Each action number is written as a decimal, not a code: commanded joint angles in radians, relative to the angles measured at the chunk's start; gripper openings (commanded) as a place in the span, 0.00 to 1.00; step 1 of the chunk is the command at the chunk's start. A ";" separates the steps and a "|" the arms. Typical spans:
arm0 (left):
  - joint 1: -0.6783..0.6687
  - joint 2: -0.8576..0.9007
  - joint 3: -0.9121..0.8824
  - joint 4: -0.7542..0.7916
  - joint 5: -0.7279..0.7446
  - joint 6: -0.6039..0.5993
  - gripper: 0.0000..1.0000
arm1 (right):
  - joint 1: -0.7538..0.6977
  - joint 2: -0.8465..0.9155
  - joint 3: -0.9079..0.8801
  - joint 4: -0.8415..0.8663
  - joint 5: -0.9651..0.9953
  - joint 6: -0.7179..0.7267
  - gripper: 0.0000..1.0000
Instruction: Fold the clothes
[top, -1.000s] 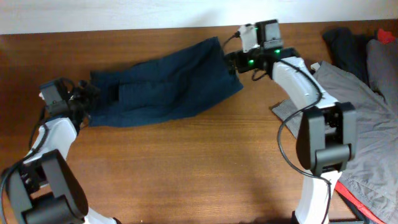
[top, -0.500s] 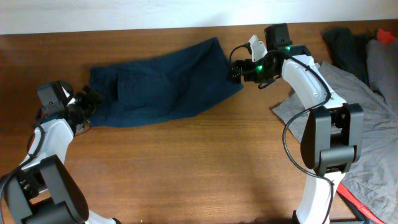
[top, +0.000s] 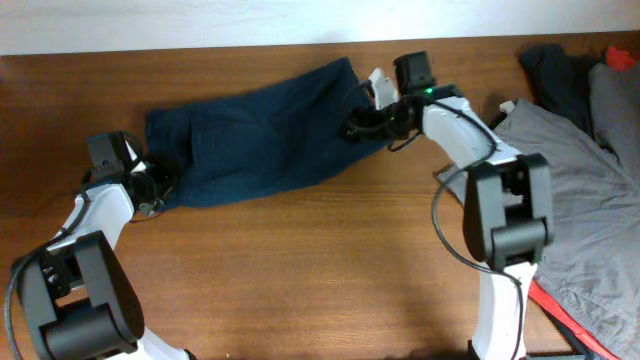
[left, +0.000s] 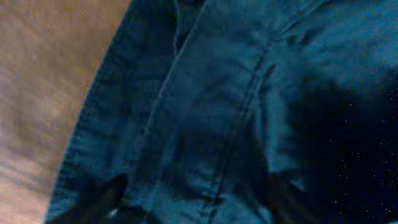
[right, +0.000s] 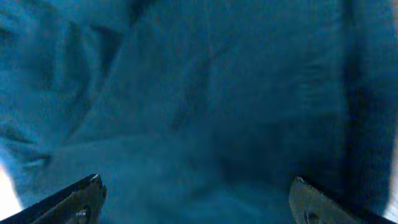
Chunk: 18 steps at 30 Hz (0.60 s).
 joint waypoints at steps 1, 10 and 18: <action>-0.001 0.009 0.008 -0.095 -0.022 0.009 0.65 | 0.010 0.060 -0.009 0.051 0.064 0.005 0.99; -0.001 0.009 0.008 -0.261 -0.135 0.009 0.65 | -0.005 0.079 -0.009 -0.121 0.381 0.050 0.65; 0.007 0.009 0.008 -0.541 -0.243 0.009 0.70 | -0.004 0.052 -0.009 -0.356 0.542 0.145 0.60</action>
